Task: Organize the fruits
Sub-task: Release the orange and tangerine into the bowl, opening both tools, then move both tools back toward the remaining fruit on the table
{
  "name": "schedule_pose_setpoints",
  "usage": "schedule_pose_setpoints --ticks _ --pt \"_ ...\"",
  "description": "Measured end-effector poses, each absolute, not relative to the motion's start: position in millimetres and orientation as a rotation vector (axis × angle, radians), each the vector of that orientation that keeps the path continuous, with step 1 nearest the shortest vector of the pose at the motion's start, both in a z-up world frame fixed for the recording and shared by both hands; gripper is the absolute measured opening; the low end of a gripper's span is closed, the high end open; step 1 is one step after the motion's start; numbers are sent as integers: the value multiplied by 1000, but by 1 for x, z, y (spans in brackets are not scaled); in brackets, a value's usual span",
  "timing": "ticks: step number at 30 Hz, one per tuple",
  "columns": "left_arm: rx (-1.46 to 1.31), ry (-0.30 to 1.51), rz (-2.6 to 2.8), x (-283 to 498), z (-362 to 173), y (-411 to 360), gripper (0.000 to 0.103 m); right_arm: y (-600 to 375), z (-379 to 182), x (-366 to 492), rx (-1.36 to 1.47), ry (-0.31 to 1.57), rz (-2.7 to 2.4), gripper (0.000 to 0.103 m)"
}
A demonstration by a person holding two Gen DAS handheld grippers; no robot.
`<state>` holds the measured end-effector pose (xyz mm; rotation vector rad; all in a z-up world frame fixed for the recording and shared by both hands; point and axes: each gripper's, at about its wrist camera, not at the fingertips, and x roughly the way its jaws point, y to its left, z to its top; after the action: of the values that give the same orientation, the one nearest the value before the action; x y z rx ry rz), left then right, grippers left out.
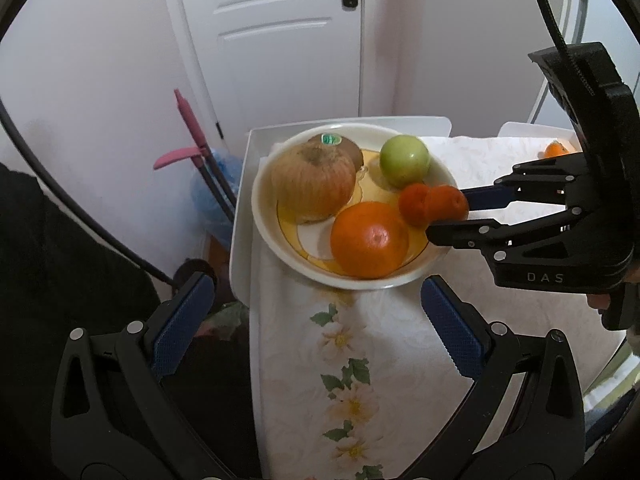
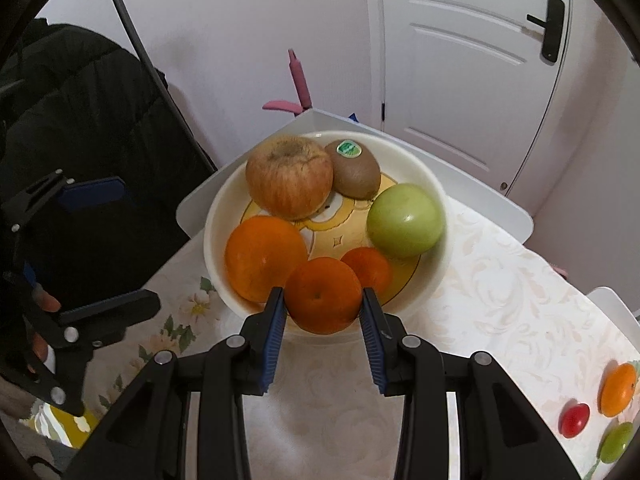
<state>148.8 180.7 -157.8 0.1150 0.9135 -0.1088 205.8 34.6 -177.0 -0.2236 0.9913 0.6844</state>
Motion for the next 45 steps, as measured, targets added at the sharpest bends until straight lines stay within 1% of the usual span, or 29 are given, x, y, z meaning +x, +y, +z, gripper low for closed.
schedule_pose_setpoints --ticks 8,9,10,11,12,13,17,18,26,35,45 --pt "107 940 -106 146 -166 182 103 39 -188 211 -208 1006 687 34" --pt "106 940 -105 145 -166 183 103 39 -188 212 -203 1010 690 43" --pt "106 941 -104 145 -166 183 103 38 -187 212 -195 1012 696 59" --pt "106 941 -103 144 -165 183 103 37 -186 211 -182 1009 703 67" --pt "106 942 -101 144 -165 183 103 35 -184 211 -164 999 707 82" --pt "105 942 -98 143 -164 183 103 34 -182 210 -154 993 706 91" --pt "106 942 -95 141 -162 183 103 29 -178 208 -144 972 685 97" --pt "109 940 -95 140 -160 183 103 28 -177 207 -147 970 678 102" --pt "121 899 -105 136 -138 176 103 15 -157 199 -142 932 653 103" --pt "125 853 -146 133 -104 157 103 -15 -118 177 -106 910 592 103" --pt "144 796 -291 135 -72 104 103 -67 -76 138 -82 883 429 103"
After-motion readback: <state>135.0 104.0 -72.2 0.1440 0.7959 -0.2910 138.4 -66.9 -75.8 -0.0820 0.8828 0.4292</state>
